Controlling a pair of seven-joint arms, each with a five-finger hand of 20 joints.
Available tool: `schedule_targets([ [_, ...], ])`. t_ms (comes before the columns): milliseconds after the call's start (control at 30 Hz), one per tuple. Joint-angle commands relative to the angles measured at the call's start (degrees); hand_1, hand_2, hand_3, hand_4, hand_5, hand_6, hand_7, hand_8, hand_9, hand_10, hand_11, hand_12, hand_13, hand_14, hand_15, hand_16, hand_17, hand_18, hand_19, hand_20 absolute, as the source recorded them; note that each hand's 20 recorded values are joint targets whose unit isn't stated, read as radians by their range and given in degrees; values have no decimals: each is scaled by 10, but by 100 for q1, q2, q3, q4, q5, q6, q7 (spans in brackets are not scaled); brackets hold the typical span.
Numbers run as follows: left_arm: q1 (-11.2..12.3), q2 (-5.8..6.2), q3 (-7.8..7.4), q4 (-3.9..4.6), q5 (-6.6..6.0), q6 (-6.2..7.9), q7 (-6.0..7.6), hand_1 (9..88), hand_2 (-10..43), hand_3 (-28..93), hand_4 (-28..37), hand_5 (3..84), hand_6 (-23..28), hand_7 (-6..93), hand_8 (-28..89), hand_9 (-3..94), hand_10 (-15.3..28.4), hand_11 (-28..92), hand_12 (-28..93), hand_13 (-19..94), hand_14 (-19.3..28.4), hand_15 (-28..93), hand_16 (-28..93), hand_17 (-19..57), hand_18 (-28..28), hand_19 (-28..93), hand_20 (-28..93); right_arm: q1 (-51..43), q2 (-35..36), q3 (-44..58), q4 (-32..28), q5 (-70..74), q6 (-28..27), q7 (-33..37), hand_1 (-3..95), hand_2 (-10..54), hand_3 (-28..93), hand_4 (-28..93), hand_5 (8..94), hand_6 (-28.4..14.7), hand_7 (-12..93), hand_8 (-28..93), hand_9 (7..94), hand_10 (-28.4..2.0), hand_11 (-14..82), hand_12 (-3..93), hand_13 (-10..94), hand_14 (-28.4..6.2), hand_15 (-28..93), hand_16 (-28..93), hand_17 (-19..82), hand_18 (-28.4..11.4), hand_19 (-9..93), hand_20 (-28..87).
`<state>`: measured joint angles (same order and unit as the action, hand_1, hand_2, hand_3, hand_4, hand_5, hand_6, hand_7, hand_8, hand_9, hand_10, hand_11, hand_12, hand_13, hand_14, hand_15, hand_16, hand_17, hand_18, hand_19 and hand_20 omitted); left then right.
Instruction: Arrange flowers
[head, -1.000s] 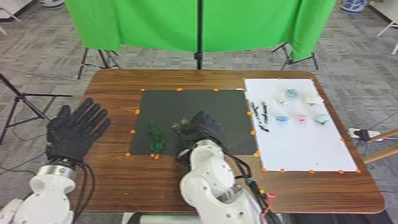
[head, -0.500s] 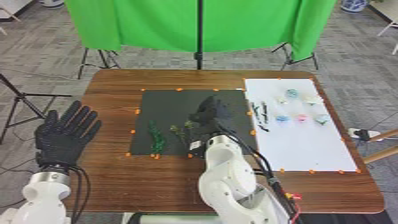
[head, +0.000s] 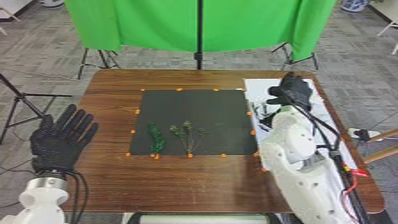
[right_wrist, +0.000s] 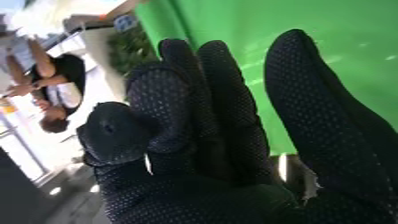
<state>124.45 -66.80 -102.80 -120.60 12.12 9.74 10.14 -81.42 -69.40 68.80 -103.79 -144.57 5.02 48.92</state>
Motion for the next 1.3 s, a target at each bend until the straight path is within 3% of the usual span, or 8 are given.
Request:
schedule_targets([
  [33,94,-90,-19,-29,-20,-51,9,256,119,754,-283,448,87,156,-104,372,158,202,113,279,168,429,-61,-63,167,393,155,13,300,-207,198,170,-620,-316,443,-95,764,-278,658,-89,155,-107,637,-206,139,145,750,-128,708,260,484,-267,932,456],
  [267,-9,-23,45,0,97,8,-36,257,120,753,-283,447,87,156,-104,370,157,203,113,278,168,429,-63,-64,165,388,152,350,542,-715,700,-41,-1087,-627,416,-95,737,-282,634,-84,154,-99,627,-209,131,145,738,-129,719,262,477,-265,932,470],
  [367,9,-5,53,-15,433,110,-110,257,119,754,-283,446,87,157,-104,367,159,202,112,276,168,429,-63,-64,164,385,151,394,550,-746,851,-96,-1207,-612,417,-95,737,-282,633,-81,164,-98,596,-219,122,144,719,-134,725,261,470,-265,932,474],
  [567,23,-15,58,-26,629,120,-150,258,120,753,-283,446,88,158,-104,363,158,204,113,267,167,426,-65,-65,162,380,148,434,489,-755,1094,-147,-1337,-554,433,-95,753,-283,629,-76,175,-104,519,-246,92,129,711,-131,729,251,467,-265,932,474],
  [900,83,-80,46,-48,451,111,-153,258,121,752,-283,449,90,161,-104,360,158,209,113,266,168,426,-65,-66,161,379,148,248,381,-748,1174,159,-1870,-1241,488,-95,749,-283,692,-14,256,-124,614,-178,144,154,707,-120,729,247,444,-249,932,460],
  [1033,69,-96,66,-40,428,124,-187,258,121,752,-283,450,90,163,-105,362,158,211,112,268,169,428,-65,-65,161,379,147,335,404,-1009,1315,-239,-1699,-1404,566,-95,629,-283,704,-26,308,20,670,-163,197,177,712,-117,728,252,443,-248,932,461],
  [1167,59,-137,87,-84,447,226,-379,264,119,749,-283,451,91,166,-105,363,158,213,111,270,169,429,-65,-66,161,381,148,360,382,-1113,1396,-412,-1684,-1428,665,-95,654,-282,736,-17,365,70,803,-107,128,389,740,-98,714,356,461,-238,932,494],
  [1300,84,-155,86,-76,443,210,-380,278,116,744,-283,456,92,172,-107,366,159,218,111,271,170,436,-66,-67,161,384,148,313,330,-1081,1446,-419,-1580,-1406,678,-95,675,-282,750,-5,426,122,847,-89,174,466,762,-94,715,378,474,-237,932,505],
])
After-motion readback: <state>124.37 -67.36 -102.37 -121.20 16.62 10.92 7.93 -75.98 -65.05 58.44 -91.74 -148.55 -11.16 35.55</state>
